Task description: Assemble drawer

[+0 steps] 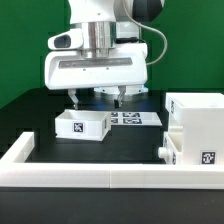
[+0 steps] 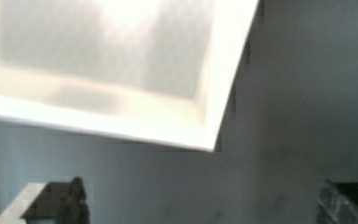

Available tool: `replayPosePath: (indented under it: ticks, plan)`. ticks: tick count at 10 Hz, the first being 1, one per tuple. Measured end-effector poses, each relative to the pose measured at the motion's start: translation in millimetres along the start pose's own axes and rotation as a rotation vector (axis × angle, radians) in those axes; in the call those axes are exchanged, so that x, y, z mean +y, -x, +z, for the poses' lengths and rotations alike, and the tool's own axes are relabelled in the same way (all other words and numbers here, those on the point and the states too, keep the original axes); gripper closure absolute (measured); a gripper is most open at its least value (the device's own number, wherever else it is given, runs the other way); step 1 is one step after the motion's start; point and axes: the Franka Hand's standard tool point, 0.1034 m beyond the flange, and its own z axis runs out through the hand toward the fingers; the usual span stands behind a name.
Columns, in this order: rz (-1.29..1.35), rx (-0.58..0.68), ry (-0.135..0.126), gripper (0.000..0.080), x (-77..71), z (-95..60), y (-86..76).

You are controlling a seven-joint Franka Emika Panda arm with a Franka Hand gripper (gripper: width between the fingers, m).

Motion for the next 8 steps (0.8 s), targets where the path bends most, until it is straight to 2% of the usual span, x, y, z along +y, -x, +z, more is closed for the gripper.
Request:
replayPosePath:
  ticks: [5,8]
  plan:
    - [0.024,-0.009,-0.005,0.0151,-0.7,1.7,3.8]
    - [0.045,-0.034,-0.008,0.0151,-9.3,15.4,29.0]
